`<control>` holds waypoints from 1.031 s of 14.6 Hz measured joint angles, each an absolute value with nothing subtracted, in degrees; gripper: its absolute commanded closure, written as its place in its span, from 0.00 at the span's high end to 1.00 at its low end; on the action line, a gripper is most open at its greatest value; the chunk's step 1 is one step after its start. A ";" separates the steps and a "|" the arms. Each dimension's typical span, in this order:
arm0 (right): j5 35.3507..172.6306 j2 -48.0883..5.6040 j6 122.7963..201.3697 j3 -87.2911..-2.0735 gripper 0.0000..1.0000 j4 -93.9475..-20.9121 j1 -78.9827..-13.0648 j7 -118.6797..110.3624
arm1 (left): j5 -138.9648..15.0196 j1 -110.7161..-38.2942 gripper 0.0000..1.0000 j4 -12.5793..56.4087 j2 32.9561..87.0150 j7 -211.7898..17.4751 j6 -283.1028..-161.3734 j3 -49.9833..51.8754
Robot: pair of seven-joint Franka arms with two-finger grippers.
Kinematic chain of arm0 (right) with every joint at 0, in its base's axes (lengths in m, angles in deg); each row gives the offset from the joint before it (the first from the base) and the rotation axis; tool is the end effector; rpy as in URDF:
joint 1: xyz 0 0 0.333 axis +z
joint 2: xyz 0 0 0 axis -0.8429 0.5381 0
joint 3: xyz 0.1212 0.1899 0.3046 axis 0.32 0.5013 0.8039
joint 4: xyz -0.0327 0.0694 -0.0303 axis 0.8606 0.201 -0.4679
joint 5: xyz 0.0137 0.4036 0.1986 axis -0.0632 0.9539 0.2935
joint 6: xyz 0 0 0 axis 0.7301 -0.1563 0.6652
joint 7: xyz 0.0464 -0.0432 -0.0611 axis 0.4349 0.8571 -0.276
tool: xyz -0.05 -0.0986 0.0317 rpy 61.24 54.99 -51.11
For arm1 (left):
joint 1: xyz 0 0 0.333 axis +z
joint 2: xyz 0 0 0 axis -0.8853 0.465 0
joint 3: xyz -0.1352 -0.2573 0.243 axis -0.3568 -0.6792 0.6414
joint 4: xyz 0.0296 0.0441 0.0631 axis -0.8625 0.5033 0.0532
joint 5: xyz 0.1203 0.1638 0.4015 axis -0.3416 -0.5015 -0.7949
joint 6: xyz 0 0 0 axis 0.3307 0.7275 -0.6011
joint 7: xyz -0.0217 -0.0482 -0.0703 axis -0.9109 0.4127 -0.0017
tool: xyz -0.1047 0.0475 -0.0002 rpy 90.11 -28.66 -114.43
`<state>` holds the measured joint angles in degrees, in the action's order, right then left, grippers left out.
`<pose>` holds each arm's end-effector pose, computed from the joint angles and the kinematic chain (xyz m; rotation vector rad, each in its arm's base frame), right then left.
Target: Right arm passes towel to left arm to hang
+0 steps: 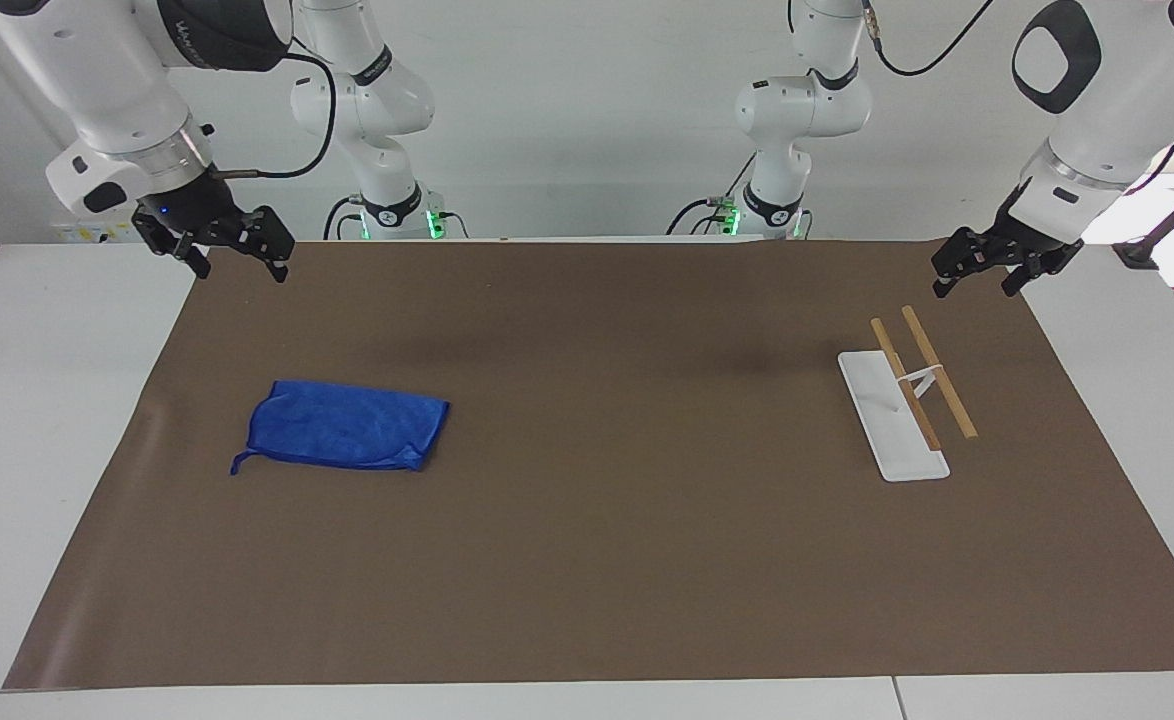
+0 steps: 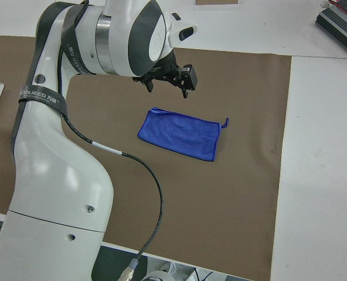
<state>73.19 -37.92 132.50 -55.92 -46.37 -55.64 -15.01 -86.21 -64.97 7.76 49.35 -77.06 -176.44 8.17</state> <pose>0.5975 -0.0242 0.6685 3.1350 -0.1367 -0.0917 0.6089 0.0146 0.6444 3.1203 -0.0838 -0.0474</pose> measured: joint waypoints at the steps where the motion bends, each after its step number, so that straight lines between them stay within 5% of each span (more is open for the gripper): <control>1: 73.20 -37.92 132.50 -55.90 1.00 -46.37 -55.62 -15.01 | -86.21 -64.97 1.00 7.76 49.35 -77.06 -176.44 8.17; 15: 73.19 -37.92 133.54 -55.97 1.00 -46.65 -55.70 -15.01 | -86.21 -64.97 1.00 7.76 49.35 -77.06 -176.44 8.17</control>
